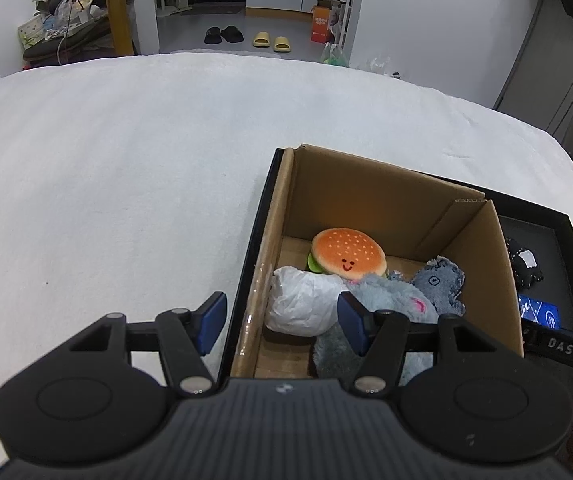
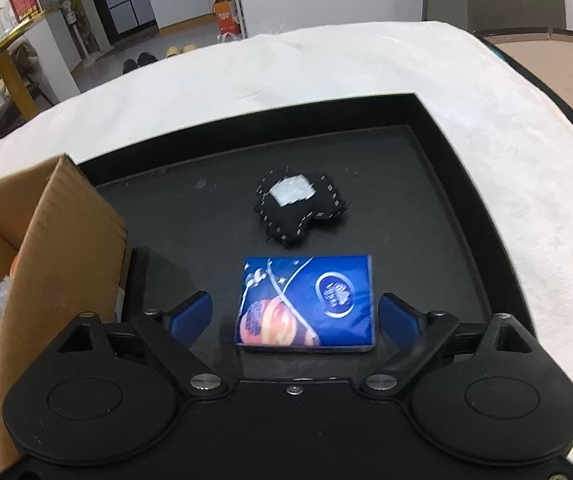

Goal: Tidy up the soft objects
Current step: 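Move the right gripper to the blue tissue pack and grasp it, then lift the tissue pack into the box and open the right gripper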

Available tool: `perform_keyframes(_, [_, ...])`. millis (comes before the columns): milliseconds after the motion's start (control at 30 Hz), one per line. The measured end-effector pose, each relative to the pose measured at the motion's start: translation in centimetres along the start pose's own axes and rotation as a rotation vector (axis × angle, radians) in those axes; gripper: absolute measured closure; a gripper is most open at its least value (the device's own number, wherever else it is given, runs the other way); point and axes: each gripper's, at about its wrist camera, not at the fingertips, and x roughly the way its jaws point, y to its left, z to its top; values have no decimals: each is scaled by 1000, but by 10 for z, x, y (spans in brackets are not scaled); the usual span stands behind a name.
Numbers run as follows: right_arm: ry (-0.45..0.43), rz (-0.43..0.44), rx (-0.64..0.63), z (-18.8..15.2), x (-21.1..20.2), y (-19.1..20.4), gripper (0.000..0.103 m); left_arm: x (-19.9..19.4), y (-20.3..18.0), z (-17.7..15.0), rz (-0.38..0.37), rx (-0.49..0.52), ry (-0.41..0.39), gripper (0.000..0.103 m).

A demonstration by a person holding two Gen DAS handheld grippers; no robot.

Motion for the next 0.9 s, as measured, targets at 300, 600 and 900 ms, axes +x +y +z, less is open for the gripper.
perform_keyframes(300, [32, -17, -38, -9, 2, 4, 31, -2, -2, -2, -10, 19, 9, 43])
perform_keyframes(600, [11, -27, -28, -15, -12, -2, 32, -8, 1, -5, -17, 37, 22, 43])
perform_keyframes(900, [-13, -37, -35, -18, -33, 0, 32, -13, 8, -8, -30, 43, 26, 43])
